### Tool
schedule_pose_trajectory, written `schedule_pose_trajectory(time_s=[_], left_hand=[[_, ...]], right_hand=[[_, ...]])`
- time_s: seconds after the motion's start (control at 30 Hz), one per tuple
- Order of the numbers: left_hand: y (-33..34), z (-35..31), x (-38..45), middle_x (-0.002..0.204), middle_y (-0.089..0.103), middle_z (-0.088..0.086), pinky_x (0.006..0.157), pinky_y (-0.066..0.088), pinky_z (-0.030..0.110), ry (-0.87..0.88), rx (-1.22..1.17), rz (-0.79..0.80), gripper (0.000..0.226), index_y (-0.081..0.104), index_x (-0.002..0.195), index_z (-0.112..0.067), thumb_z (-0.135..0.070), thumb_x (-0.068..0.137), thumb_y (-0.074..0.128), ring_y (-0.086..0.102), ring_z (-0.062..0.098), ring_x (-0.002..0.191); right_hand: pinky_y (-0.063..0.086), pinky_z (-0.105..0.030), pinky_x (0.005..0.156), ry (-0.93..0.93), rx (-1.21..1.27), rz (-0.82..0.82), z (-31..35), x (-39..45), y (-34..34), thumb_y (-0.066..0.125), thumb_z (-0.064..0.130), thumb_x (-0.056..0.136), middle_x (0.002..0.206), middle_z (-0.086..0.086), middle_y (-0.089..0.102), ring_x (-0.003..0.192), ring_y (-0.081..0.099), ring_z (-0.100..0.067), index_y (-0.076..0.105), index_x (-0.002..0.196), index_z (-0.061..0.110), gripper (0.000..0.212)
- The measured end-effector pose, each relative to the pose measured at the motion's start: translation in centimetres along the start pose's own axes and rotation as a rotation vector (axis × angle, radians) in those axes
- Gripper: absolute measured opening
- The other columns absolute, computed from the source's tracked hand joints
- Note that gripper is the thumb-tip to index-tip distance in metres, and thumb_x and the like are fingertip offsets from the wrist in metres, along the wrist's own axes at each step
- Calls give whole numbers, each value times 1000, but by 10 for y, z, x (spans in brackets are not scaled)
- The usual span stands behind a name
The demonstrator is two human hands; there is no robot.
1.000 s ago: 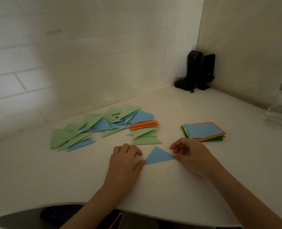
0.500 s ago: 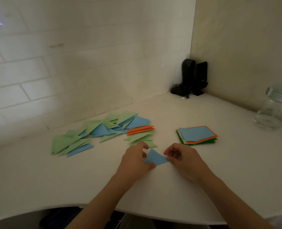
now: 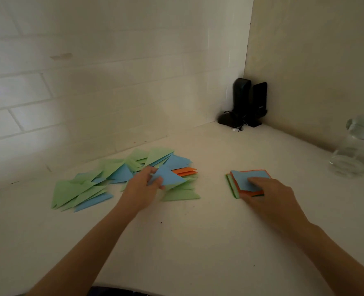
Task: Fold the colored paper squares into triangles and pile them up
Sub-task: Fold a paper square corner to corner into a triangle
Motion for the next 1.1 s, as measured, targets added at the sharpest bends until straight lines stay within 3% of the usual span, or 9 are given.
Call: schedule_pose_trajectory(time_s=[0.13, 0.33, 0.4, 0.53, 0.67, 0.77, 0.87, 0.93, 1.1], left_hand=[[-26, 7, 31, 82, 68, -3, 54, 37, 26, -23, -43, -135, 18, 51, 112, -20, -25, 95, 54, 50, 12, 61], [-37, 4, 80, 91, 68, 4, 49, 36, 26, -5, 38, -193, 20, 51, 114, -14, -23, 97, 48, 47, 15, 53], [-31, 10, 93, 92, 66, 5, 54, 38, 27, -26, 79, -178, 22, 52, 115, -13, -23, 97, 48, 50, 16, 60], [-33, 16, 102, 100, 62, 9, 88, 39, 35, 9, 217, -262, 26, 56, 115, -12, -25, 92, 55, 55, 28, 95], [-35, -21, 64, 102, 56, 9, 81, 22, 24, 275, 313, -406, 21, 60, 107, -15, -19, 86, 63, 48, 29, 100], [-13, -60, 6, 95, 55, -2, 80, 39, 23, 488, 66, -230, 11, 60, 95, -20, -12, 87, 61, 51, 12, 88], [17, -81, -51, 94, 58, -8, 77, 44, 18, 641, 8, 14, 8, 61, 96, -20, -24, 90, 56, 55, 6, 87], [36, -76, -75, 98, 60, -10, 80, 43, 16, 666, 64, 118, 20, 63, 102, -20, -33, 92, 52, 55, 2, 92], [53, -53, -96, 99, 61, -11, 82, 39, 11, 620, 108, 158, 33, 65, 102, -22, -46, 91, 46, 52, -1, 93]], right_hand=[[36, -36, 100, -32, -38, -44, -5, 1, 2, 67, 46, 79, 120, 11, 62, 117, 52, -13, 64, 116, 29, 41], [49, -46, 81, -136, -77, -145, 1, 0, 0, 61, 38, 85, 105, 11, 68, 99, 62, -17, 73, 98, 32, 18], [50, -46, 78, -166, -82, -199, 2, 0, -4, 62, 32, 87, 104, 7, 68, 97, 63, -21, 74, 93, 29, 13], [38, -35, 79, -294, -28, -391, 37, -16, -32, 55, 37, 85, 103, 8, 64, 95, 57, -16, 73, 87, 29, 20], [40, -39, 80, -472, 1, -445, 93, -41, -36, 59, 33, 87, 100, 8, 64, 94, 57, -17, 73, 88, 30, 15], [41, -37, 75, -563, -1, -419, 118, -57, -21, 58, 33, 89, 94, 8, 62, 87, 58, -16, 72, 85, 27, 16], [42, -36, 67, -613, -8, -373, 128, -69, -1, 55, 36, 89, 86, 11, 62, 78, 57, -15, 72, 81, 28, 21], [40, -33, 65, -622, -27, -332, 127, -75, 11, 52, 39, 87, 83, 13, 62, 76, 58, -14, 72, 83, 30, 22], [40, -29, 60, -561, -28, -203, 116, -86, 28, 46, 47, 85, 78, 19, 62, 72, 58, -7, 71, 78, 34, 29]])
Point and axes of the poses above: each hand's wrist, its own x-axis towards the middle knuckle, its own y-axis out of the palm, z = x × y, the point moved 10 cm from there along x, towards the middle knuckle
